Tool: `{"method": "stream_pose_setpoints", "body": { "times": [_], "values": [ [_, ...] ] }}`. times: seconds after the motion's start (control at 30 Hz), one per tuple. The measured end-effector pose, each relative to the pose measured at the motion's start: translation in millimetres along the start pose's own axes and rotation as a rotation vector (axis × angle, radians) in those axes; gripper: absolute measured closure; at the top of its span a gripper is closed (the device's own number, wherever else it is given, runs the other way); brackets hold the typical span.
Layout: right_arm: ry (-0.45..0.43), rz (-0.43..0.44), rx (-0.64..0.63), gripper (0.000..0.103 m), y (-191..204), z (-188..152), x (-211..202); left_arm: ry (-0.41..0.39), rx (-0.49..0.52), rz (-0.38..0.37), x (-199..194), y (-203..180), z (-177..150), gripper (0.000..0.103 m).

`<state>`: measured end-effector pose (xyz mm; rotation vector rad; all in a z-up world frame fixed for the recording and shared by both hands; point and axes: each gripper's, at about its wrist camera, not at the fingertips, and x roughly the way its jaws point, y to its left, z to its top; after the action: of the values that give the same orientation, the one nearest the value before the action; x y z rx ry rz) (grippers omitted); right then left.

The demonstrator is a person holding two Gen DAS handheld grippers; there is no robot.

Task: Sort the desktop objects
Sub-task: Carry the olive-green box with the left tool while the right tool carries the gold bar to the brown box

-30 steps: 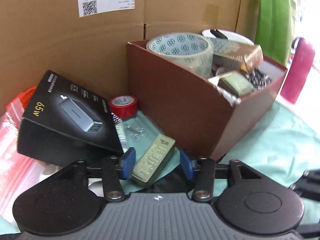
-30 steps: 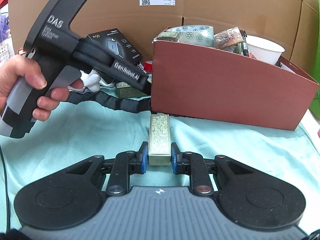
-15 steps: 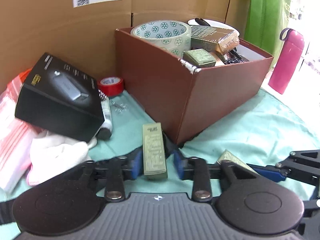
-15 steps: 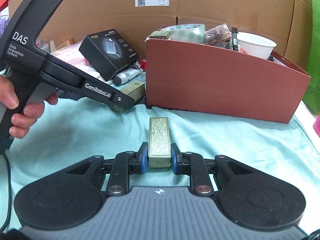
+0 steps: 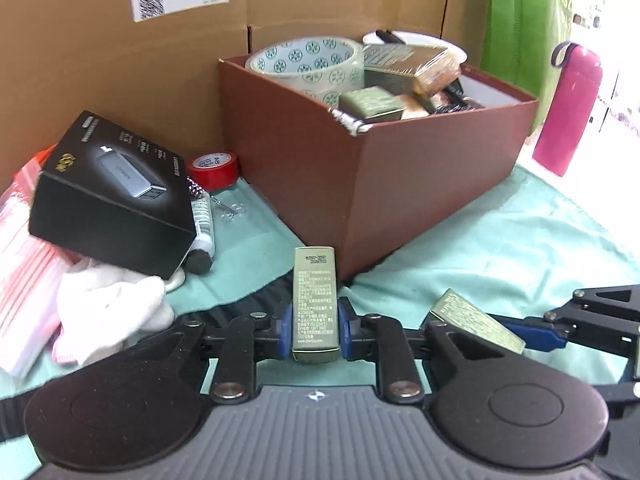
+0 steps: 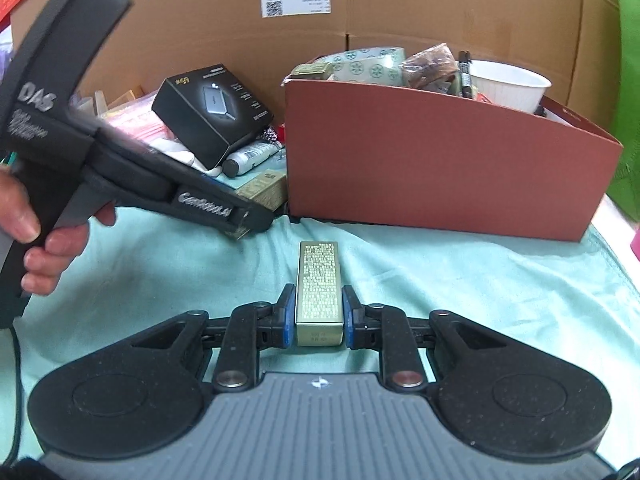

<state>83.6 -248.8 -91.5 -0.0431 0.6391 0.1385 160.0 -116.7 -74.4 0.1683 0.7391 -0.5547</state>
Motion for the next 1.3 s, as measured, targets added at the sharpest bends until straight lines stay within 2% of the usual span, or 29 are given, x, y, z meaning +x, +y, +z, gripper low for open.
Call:
{"method": "stream_pose_setpoints", "body": {
  "times": [0.17,0.3,0.47,0.63,0.77,1.03,1.17,1.3],
  "values": [
    [-0.039,0.006,0.019,0.081,-8.6,2.0,-19.7,-0.048,-0.055,-0.067,-27.9,-7.4,-3.0,0.081],
    [-0.095,0.002,0.029,0.081,-17.7,8.0,-41.2,-0.106,-0.034,-0.112,-52.2,-23.8,2.1,0.081],
    [-0.164,-0.031,0.021,0.082,-33.3,21.5,-61.5,-0.181,0.004,-0.174,-76.6,-44.4,22.6,0.081],
    [-0.233,-0.072,0.011,0.082,-53.7,38.7,-77.7,-0.237,0.039,-0.216,-84.9,-65.3,52.1,0.081],
    [-0.301,-0.126,-0.005,0.082,-70.7,59.1,-85.8,-0.260,0.053,-0.228,-76.8,-80.2,80.7,0.081],
    [-0.397,-0.241,0.043,0.082,-118.9,103.9,-71.5,-0.239,0.019,-0.263,-32.6,-97.3,130.8,0.081],
    [-0.412,-0.255,0.104,0.082,-148.1,117.4,-51.3,-0.217,0.020,-0.256,-2.1,-102.1,144.3,0.081],
    [-0.387,-0.248,0.152,0.081,-174.5,122.0,-30.6,-0.191,-0.020,-0.280,21.5,-98.6,150.3,0.081]
  ]
}}
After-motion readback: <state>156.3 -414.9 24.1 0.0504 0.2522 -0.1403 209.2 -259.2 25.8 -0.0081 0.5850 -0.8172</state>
